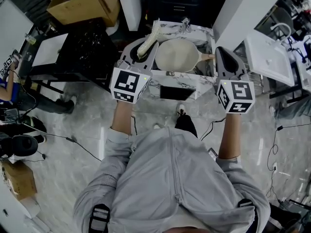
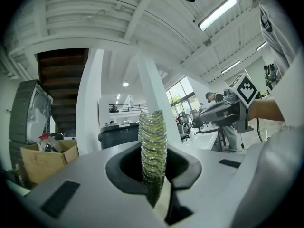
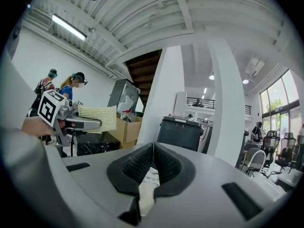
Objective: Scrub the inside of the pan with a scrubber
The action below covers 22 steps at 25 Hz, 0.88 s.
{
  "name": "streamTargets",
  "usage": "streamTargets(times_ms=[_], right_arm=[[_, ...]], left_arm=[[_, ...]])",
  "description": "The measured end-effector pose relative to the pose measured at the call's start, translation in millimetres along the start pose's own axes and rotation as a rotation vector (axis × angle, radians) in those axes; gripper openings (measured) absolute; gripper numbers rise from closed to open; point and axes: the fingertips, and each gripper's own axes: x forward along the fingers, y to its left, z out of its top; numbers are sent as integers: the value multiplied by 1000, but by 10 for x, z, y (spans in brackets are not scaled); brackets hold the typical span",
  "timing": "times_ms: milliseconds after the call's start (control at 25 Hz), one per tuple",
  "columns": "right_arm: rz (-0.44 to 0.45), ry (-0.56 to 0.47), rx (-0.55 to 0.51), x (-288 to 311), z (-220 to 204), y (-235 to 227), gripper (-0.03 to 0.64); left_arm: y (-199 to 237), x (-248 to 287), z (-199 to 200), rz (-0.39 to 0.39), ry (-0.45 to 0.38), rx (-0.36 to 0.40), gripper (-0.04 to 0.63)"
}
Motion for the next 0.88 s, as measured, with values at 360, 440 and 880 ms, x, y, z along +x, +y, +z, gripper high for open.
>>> streamTargets(times_ms=[360, 440, 880], right_arm=[[17, 10, -42, 54, 16, 67, 35], [20, 10, -40, 67, 7, 70, 35], [22, 20, -44, 147, -15, 56, 35]], left_arm=[[31, 6, -53, 9, 15, 11, 67], [32, 12, -55, 8, 13, 7, 67], [49, 83, -96, -10, 28, 4, 67]])
